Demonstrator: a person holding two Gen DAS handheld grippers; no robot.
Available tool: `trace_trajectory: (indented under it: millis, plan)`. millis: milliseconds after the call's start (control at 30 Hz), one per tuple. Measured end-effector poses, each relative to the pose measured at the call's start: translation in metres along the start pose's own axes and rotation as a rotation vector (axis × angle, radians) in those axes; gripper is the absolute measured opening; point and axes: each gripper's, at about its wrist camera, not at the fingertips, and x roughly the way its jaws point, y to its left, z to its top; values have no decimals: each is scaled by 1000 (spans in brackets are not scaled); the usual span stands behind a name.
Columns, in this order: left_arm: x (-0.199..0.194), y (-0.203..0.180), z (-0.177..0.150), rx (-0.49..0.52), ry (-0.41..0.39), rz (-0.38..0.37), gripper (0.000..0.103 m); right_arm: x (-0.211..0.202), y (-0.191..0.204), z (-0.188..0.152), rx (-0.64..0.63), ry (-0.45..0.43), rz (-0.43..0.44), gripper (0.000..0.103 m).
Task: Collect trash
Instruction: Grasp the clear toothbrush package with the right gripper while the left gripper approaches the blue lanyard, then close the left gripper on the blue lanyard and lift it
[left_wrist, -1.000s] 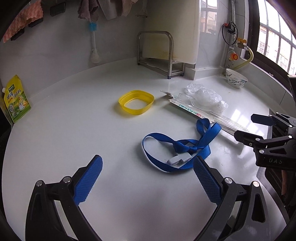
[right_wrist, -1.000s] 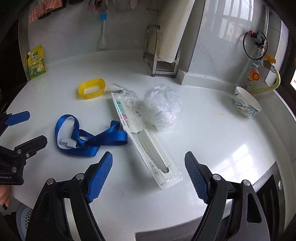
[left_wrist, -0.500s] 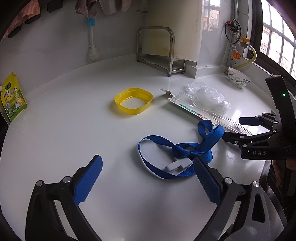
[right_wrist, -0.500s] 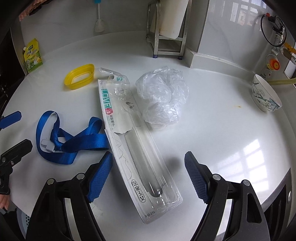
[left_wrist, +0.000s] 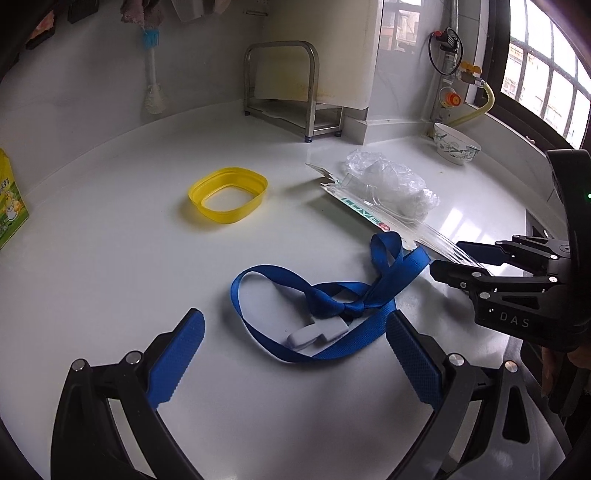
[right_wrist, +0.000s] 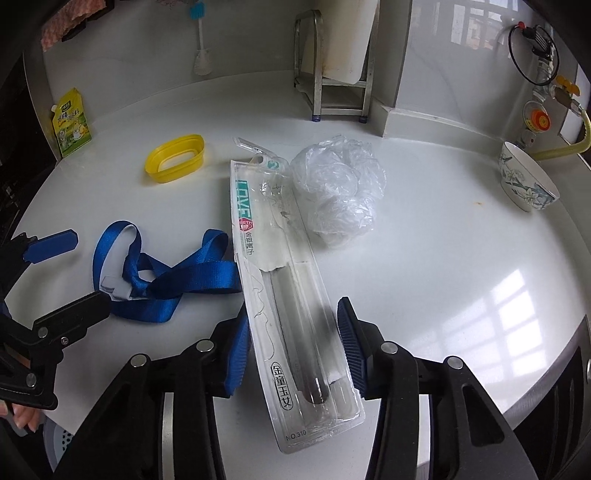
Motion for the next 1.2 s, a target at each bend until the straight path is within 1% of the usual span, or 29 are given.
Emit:
trace_trajectory:
  millis: [100, 167, 233, 367, 467, 500, 533, 567, 633, 667, 733, 800, 900, 1000, 1200]
  plan:
    - [3, -9, 3, 20, 3, 13, 97, -10, -9, -12, 89, -11, -1, 43]
    - [7, -14, 4, 25, 13, 15, 97, -15, -14, -20, 128, -18, -24, 42]
    - [14, -20, 6, 33, 29, 23, 97, -21, -16, -27, 141, -27, -48, 42]
    - [26, -30, 9, 66, 54, 82, 97, -30, -17, -35, 174, -32, -41, 41]
    - [31, -31, 12, 64, 74, 79, 95, -33, -16, -39, 179, -39, -41, 41]
    - [32, -31, 12, 66, 76, 77, 88, -33, -14, -41, 177, -38, -41, 41]
    - [33, -32, 12, 67, 82, 65, 78, -34, -13, -43, 176, -38, -41, 41]
    - [32, -31, 12, 64, 81, 46, 75, -34, -12, -44, 176, -37, -39, 41]
    - [31, -31, 11, 59, 81, 9, 57, -35, -8, -48, 182, -36, -34, 40]
    - [30, -31, 11, 64, 77, 5, 52, -36, -6, -50, 185, -35, -34, 40]
    - [27, -33, 9, 73, 75, -8, 35, -40, -2, -55, 193, -42, -33, 40]
    - [23, -32, 6, 76, 77, -25, 21, -45, 2, -62, 207, -47, -28, 40]
    - [14, -27, 1, 64, 76, -51, 15, -51, 11, -71, 215, -57, -42, 39]
    - [-1, -18, -7, 58, 63, -58, 12, -58, 19, -81, 247, -61, -31, 39]
    - [-41, -1, -23, 67, 20, -45, 12, -81, 43, -93, 273, -99, -49, 37]
